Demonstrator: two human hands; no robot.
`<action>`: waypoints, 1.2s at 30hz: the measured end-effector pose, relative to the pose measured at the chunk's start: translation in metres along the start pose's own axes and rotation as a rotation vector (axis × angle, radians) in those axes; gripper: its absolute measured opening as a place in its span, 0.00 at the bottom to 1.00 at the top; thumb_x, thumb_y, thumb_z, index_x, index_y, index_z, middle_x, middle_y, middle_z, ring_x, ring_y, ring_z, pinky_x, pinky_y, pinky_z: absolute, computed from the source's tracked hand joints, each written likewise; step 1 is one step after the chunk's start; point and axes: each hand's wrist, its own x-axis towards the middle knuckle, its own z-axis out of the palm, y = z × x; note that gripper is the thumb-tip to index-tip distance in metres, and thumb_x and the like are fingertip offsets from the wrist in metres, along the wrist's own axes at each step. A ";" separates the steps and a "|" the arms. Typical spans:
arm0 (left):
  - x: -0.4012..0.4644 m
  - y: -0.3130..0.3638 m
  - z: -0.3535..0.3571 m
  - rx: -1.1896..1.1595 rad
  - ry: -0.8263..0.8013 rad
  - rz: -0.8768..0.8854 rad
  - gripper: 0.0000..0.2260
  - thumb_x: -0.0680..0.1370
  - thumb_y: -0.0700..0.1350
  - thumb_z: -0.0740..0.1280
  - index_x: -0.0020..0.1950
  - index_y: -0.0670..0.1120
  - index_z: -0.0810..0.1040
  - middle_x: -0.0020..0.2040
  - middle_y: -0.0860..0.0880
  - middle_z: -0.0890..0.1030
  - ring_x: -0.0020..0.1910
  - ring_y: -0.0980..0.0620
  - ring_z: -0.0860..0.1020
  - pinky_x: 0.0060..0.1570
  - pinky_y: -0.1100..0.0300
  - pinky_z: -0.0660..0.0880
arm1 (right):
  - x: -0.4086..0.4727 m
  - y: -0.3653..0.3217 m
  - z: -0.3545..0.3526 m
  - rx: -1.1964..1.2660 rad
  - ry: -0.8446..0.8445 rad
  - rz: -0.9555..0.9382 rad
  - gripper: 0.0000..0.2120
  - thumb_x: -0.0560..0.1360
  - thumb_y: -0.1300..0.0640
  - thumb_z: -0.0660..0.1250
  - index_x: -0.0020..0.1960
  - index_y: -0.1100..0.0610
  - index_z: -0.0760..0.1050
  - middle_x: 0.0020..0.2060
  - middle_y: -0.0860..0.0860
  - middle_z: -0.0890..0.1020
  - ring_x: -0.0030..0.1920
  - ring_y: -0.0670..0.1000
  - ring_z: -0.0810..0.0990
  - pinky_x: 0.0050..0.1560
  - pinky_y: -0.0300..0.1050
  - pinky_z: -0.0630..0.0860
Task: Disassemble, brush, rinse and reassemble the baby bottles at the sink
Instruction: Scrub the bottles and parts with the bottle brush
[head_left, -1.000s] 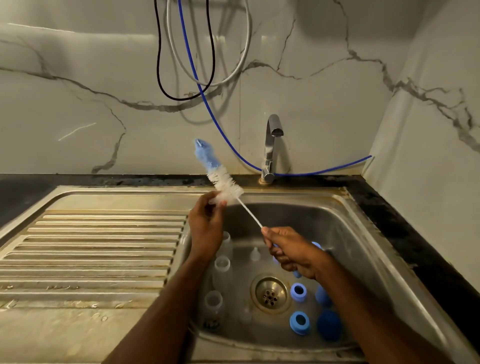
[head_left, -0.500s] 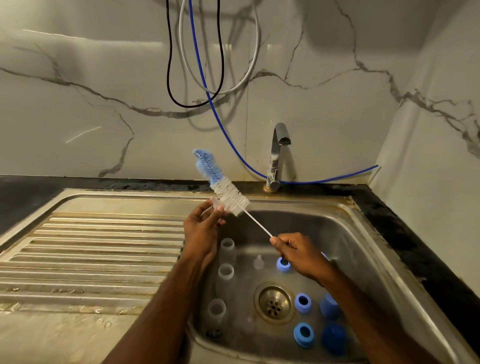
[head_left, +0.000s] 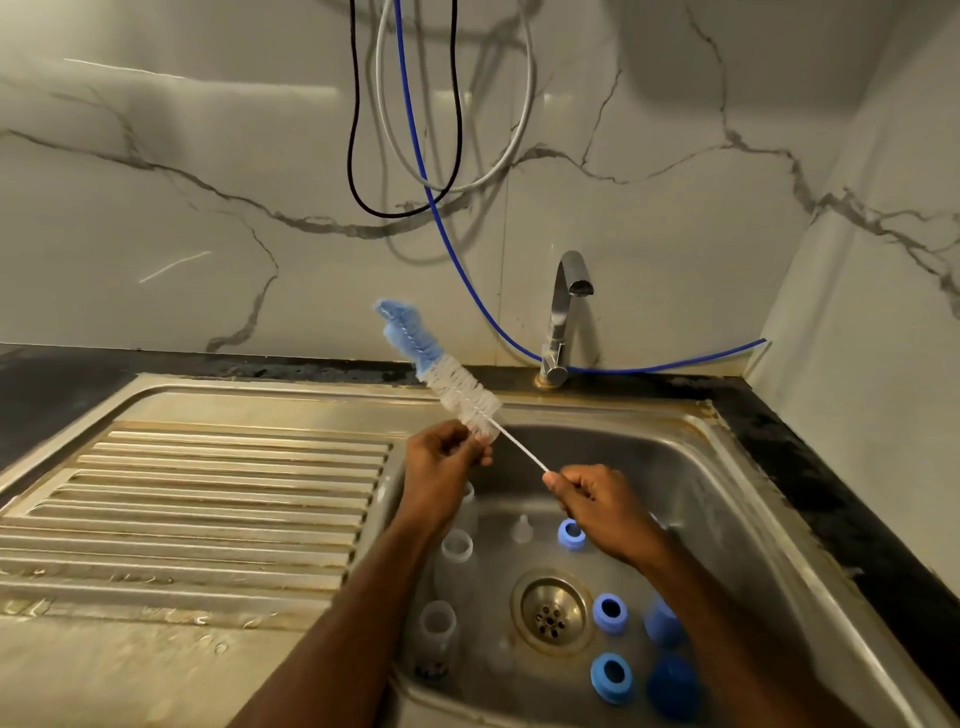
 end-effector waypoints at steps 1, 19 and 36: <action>-0.001 0.000 0.004 0.021 -0.011 0.010 0.06 0.80 0.40 0.69 0.54 0.39 0.83 0.46 0.41 0.85 0.48 0.40 0.83 0.49 0.54 0.82 | 0.001 -0.002 0.004 -0.013 0.023 -0.004 0.21 0.82 0.50 0.63 0.31 0.54 0.70 0.25 0.46 0.72 0.27 0.42 0.70 0.32 0.35 0.67; 0.005 -0.002 -0.011 0.243 0.154 0.107 0.07 0.75 0.43 0.76 0.52 0.46 0.84 0.47 0.52 0.86 0.47 0.56 0.84 0.44 0.64 0.81 | 0.000 0.006 -0.008 -0.109 0.069 -0.051 0.20 0.82 0.50 0.64 0.34 0.57 0.72 0.25 0.49 0.71 0.26 0.43 0.70 0.30 0.37 0.68; 0.004 0.007 -0.022 -0.235 0.052 -0.103 0.11 0.71 0.42 0.74 0.51 0.37 0.83 0.45 0.39 0.85 0.45 0.42 0.83 0.51 0.48 0.81 | -0.001 0.025 -0.031 -0.098 0.042 -0.036 0.20 0.81 0.50 0.65 0.32 0.56 0.71 0.25 0.46 0.70 0.28 0.43 0.69 0.35 0.50 0.71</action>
